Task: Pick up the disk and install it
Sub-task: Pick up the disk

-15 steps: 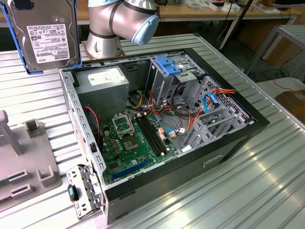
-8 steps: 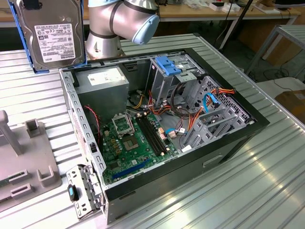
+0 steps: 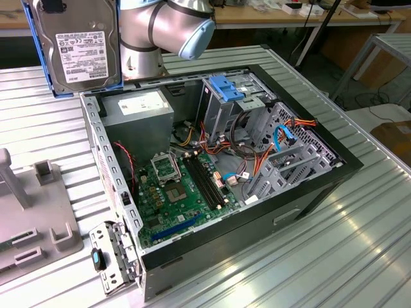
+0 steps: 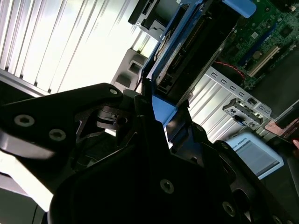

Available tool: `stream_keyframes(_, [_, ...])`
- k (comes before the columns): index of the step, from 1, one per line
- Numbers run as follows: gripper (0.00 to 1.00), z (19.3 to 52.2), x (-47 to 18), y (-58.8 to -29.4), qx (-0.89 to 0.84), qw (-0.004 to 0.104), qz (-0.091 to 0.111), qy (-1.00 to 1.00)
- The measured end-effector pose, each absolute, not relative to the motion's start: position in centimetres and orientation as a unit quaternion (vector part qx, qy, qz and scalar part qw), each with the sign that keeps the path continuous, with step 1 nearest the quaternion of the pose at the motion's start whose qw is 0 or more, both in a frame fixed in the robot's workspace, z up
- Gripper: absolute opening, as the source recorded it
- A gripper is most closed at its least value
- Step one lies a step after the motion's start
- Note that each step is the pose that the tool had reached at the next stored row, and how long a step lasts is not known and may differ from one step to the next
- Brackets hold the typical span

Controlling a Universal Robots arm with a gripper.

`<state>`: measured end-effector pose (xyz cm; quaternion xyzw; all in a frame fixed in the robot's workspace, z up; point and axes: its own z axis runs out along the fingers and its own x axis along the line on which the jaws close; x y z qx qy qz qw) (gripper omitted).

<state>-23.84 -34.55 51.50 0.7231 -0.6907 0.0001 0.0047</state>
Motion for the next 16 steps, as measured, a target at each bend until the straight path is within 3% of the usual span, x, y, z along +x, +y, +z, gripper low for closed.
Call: stream_keyframes(16, [0.36,51.5,-18.4,-34.6,0.723,0.005,0.000,-0.691])
